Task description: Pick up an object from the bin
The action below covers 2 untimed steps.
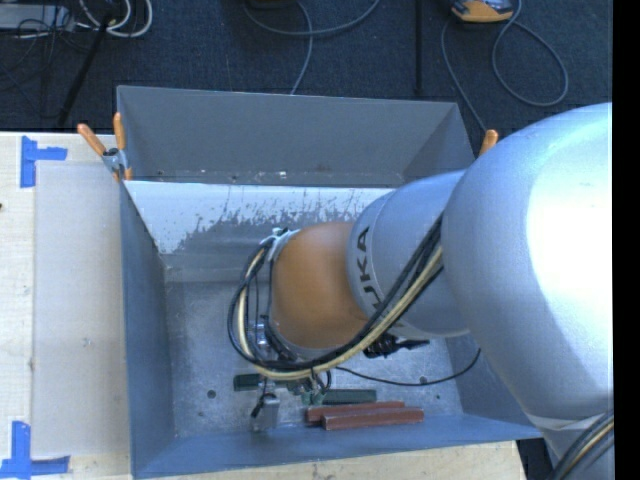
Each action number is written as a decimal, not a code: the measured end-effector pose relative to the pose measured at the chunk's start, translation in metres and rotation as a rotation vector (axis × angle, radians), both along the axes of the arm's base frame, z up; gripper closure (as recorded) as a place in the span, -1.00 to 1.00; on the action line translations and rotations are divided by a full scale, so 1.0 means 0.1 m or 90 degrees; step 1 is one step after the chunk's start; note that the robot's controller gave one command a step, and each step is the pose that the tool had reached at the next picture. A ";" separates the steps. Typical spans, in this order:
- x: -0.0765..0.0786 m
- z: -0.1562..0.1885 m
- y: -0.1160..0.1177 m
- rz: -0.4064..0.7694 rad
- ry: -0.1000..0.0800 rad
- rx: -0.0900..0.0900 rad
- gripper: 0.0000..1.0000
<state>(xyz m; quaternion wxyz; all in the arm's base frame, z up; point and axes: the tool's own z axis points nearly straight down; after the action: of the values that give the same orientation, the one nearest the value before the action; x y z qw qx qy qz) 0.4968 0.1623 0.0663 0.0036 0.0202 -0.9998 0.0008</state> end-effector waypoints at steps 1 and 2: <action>0.02 0.03 -0.01 -0.003 -0.004 0.001 1.00; 0.06 0.91 -0.10 -0.011 -0.009 0.002 1.00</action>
Offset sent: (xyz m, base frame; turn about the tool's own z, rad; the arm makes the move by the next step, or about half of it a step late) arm 0.0000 0.0000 0.0000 0.0000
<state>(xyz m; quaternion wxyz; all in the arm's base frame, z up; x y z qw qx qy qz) 0.5030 0.1526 0.1575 -0.0035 0.0114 -0.9999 -0.0008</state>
